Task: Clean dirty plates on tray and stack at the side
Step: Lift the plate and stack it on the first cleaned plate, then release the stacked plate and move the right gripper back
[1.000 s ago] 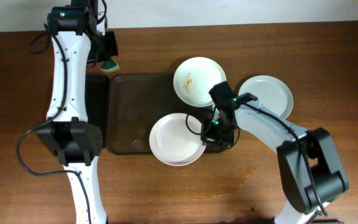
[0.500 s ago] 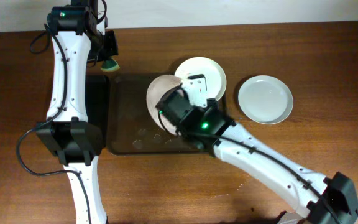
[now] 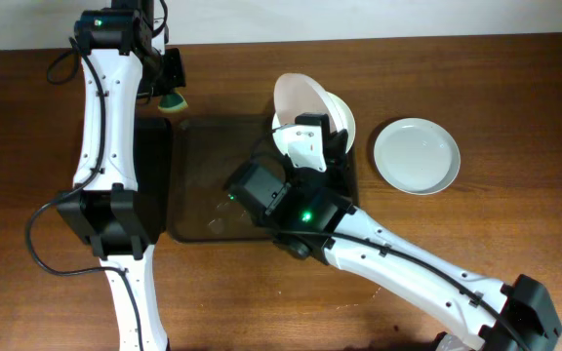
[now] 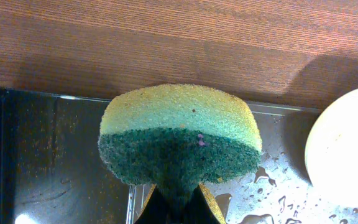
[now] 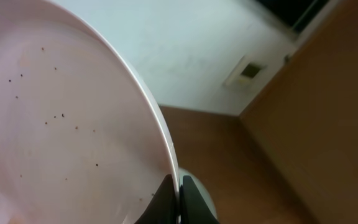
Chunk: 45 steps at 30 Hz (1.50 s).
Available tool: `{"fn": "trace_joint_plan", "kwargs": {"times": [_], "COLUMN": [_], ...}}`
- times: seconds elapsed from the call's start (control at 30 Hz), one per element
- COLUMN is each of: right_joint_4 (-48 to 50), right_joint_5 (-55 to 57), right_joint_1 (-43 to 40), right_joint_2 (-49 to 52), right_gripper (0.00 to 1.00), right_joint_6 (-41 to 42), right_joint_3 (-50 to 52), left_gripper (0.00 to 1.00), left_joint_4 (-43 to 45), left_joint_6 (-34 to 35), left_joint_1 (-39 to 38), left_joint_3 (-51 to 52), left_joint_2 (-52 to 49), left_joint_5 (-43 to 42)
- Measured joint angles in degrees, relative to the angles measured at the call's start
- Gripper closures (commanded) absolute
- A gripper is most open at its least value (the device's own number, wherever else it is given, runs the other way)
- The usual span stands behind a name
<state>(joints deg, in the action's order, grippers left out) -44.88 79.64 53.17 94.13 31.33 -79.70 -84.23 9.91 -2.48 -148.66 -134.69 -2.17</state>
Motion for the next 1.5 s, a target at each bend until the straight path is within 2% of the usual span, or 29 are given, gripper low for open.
{"fn": "trace_joint_plan", "kwargs": {"times": [0.2,0.27,0.33,0.43,0.53,0.63,0.7,0.83,0.93,0.97,1.0,1.07,1.1,1.17,1.33,1.4,1.5], "right_joint_4": [0.0,-0.1,-1.0,-2.9,-4.2,-6.1,-6.7,-6.6,-6.3,-6.3,-6.3,-6.2,-5.9,-5.7,-7.1,-4.4,-3.7], "right_joint_5": [4.5,1.6,-5.9,-20.8,-41.2,-56.1,-62.8,-70.3,-72.3,-73.0,-73.4,-73.8,-74.0,-74.8,-84.7,-88.4,-89.5], "right_joint_1": [0.6,-0.4,-3.9,-12.7,-27.6,-42.6,-51.6,-60.9,-62.7,-62.7,-62.7,-62.7,-62.7,-62.7,-61.3,-57.7,-50.1], "right_joint_2": [0.0,0.0,-0.3,-2.4,-6.3,-6.7,-5.6,1.9,8.8,11.4,13.0,14.6,14.8,14.8,14.8,14.7,14.8], "right_gripper": [0.96,0.96,0.96,0.96,0.96,0.96,0.96,0.96,0.96,0.91,0.83,0.52,0.46,0.41,0.41,0.46,0.47], "right_joint_6": [-0.1,-0.1,-0.1,-0.1,-0.1,0.0,0.0,-0.3,-0.5,-0.5,-0.5,-0.7,-0.7,-0.7,-4.2,-4.5,-1.9], "right_joint_3": [0.0,0.0,0.0,-0.1,-0.8,-1.3,-1.4,-1.5,-1.5,-1.5,-1.5,-1.5,-1.5,-1.6,-9.0,-11.3,-11.5], "left_gripper": [1.0,1.0,0.99,0.99,0.99,0.99,0.99,0.99,0.99,1.0,0.99,0.99,0.99,0.99,1.0,0.99,0.99], "left_joint_4": [0.0,0.0,0.0,0.0,0.0,0.0,0.0,0.0,0.0,0.0,0.0,0.0,0.0,0.0,0.0,0.0,0.0], "left_joint_6": [0.0,0.0,0.0,0.0,0.0,0.0,0.0,0.0,0.0,0.0,0.0,0.0,0.0,0.0,0.0,0.0,0.0], "left_joint_1": [0.0,0.0,0.0,0.0,0.0,0.0,0.0,0.0,0.0,0.0,0.0,0.0,0.0,0.0,0.0,0.0,0.0], "left_joint_3": [0.0,0.0,0.0,0.0,0.0,0.0,0.0,0.0,0.0,0.0,0.0,0.0,0.0,0.0,0.0,0.0,0.0], "left_joint_2": [0.0,0.0,0.0,0.0,0.0,0.0,0.0,0.0,0.0,0.0,0.0,0.0,0.0,0.0,0.0,0.0,0.0], "left_joint_5": [0.0,0.0,0.0,0.0,0.0,0.0,0.0,0.0,0.0,0.0,0.0,0.0,0.0,0.0,0.0,0.0,0.0]}}
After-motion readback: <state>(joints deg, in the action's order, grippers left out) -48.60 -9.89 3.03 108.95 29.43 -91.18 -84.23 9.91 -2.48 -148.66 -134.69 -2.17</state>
